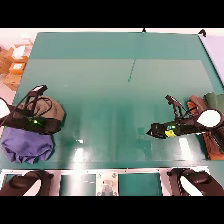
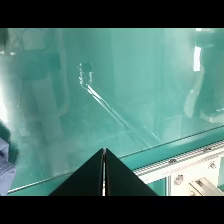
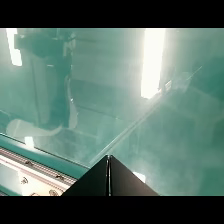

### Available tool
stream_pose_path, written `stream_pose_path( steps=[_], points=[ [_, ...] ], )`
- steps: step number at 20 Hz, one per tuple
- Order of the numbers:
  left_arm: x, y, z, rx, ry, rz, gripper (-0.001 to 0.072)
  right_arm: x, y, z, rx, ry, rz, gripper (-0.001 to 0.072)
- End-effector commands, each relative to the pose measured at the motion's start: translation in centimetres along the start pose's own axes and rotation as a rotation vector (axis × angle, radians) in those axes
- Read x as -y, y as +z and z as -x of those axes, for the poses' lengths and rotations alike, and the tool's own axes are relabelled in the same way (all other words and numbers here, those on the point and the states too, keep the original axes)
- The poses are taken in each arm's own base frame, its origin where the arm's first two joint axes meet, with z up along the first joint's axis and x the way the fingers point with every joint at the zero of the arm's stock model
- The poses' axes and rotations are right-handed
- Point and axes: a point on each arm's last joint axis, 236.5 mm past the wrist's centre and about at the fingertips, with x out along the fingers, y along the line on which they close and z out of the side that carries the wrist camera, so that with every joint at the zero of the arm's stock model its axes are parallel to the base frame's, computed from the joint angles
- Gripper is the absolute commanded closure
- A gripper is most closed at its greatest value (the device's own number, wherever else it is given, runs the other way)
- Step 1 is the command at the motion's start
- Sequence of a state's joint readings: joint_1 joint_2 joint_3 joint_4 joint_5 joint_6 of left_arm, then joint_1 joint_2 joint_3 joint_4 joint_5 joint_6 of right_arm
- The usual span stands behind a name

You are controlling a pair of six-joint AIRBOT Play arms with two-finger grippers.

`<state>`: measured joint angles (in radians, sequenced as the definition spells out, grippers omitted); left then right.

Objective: Fold the shirts.

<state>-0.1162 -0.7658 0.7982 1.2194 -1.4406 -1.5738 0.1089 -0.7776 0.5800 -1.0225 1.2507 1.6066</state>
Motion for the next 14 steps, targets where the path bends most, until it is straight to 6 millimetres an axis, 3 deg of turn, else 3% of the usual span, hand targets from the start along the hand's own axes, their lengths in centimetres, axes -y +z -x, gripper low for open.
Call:
stream_pose_path(
  steps=[1,3,5,7,8,10,14],
  points=[
    [-0.2,0.0,0.0,0.000,0.010,0.007,0.0685,-0.1,-0.1,0.0,-0.004,0.001,0.000,0.0687],
    [-2.4,0.0,0.1,0.003,0.100,0.043,0.0684,-0.1,-0.1,0.0,-0.004,0.001,0.000,0.0687],
    [-6.8,0.1,1.0,0.024,0.291,0.119,0.0678,-0.1,-0.1,0.0,-0.004,0.001,0.000,0.0687],
    [-11.0,1.4,2.7,0.097,0.479,0.142,-0.0013,-0.1,-0.1,0.0,-0.004,0.002,0.000,0.0686],
    [-12.0,2.8,3.3,0.151,0.525,0.121,-0.0013,-0.1,-0.1,0.0,-0.004,0.001,0.000,0.0687],
    [-12.0,6.1,2.5,0.233,0.516,0.045,-0.0013,-0.1,-0.1,0.0,-0.004,0.001,0.000,0.0687],
    [-15.2,9.9,-2.1,0.184,0.595,-0.063,-0.0013,-0.1,-0.1,0.0,-0.004,0.001,0.000,0.0687]
  ],
)
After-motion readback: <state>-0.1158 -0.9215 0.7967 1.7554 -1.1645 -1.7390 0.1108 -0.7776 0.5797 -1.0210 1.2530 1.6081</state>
